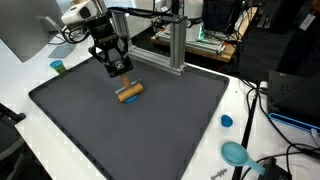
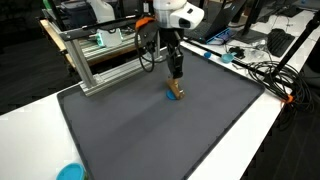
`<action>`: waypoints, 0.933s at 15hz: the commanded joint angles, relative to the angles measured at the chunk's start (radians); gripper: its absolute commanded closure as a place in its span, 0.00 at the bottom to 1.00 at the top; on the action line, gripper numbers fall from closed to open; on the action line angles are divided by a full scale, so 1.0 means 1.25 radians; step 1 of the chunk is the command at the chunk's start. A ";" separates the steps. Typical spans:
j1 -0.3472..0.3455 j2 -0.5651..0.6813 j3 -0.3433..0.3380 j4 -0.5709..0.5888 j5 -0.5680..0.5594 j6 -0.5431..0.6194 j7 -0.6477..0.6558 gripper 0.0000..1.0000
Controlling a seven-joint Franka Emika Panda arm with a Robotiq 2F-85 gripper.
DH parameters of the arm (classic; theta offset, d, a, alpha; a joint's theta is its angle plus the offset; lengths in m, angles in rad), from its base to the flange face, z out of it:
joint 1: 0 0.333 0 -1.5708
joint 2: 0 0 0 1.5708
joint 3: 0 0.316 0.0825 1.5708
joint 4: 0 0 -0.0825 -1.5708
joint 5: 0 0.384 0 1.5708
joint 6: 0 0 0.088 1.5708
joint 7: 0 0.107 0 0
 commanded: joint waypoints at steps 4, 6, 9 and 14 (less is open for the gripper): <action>0.010 0.061 0.022 0.005 0.043 -0.009 -0.043 0.78; 0.011 0.061 0.023 0.005 0.044 -0.012 -0.046 0.78; 0.004 0.065 0.032 0.013 0.056 -0.037 -0.071 0.78; 0.004 0.076 0.033 0.034 0.067 -0.067 -0.114 0.78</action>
